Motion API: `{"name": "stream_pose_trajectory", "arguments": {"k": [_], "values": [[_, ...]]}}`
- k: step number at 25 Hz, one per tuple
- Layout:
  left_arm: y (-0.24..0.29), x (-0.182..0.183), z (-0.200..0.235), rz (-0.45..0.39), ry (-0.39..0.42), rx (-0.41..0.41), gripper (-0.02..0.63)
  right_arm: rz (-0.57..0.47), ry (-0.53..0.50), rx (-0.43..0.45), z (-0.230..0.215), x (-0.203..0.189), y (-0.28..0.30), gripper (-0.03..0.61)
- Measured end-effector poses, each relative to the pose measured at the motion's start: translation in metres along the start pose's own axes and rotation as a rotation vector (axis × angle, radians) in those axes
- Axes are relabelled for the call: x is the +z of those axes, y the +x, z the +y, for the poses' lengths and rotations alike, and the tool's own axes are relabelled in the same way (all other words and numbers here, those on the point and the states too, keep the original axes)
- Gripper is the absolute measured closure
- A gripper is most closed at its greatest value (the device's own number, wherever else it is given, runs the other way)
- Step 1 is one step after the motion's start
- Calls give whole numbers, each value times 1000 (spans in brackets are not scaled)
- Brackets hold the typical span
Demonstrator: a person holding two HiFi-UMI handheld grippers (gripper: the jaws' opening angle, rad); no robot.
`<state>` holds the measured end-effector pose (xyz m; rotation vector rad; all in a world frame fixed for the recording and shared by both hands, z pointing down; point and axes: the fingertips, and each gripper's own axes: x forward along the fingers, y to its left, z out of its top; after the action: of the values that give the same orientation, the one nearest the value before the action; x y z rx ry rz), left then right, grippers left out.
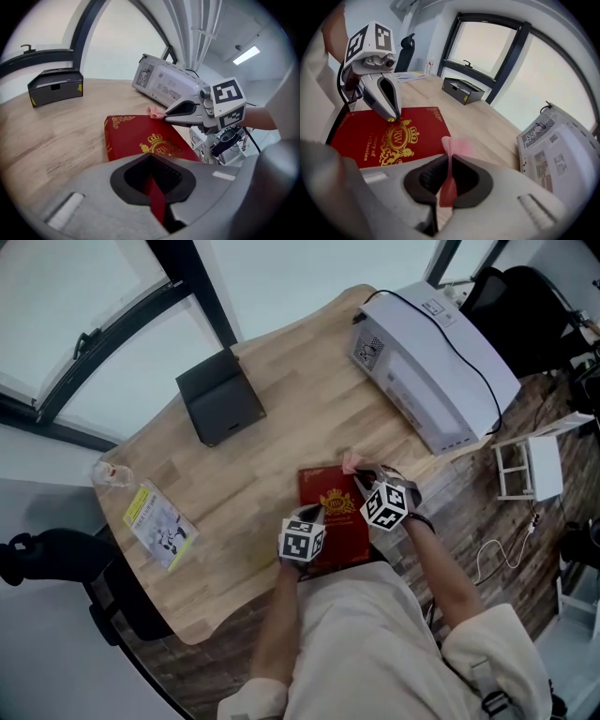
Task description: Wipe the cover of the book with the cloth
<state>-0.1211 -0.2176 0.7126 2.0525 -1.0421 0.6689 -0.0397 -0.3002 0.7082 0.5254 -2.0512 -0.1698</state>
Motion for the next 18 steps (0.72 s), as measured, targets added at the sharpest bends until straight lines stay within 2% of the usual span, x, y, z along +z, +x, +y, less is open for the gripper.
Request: {"name": "stream_pose_trajectory", "arguments": {"k": [5, 11, 18], "values": [[1, -3, 1, -4, -3, 17, 606, -27, 55, 28, 3, -1, 1, 558], [1, -4, 0, -35, 60, 74, 607, -7, -29, 102, 27, -1, -7, 557], [0, -5, 1, -47, 55, 89, 607, -10, -15, 122, 56, -4, -21, 557]]}}
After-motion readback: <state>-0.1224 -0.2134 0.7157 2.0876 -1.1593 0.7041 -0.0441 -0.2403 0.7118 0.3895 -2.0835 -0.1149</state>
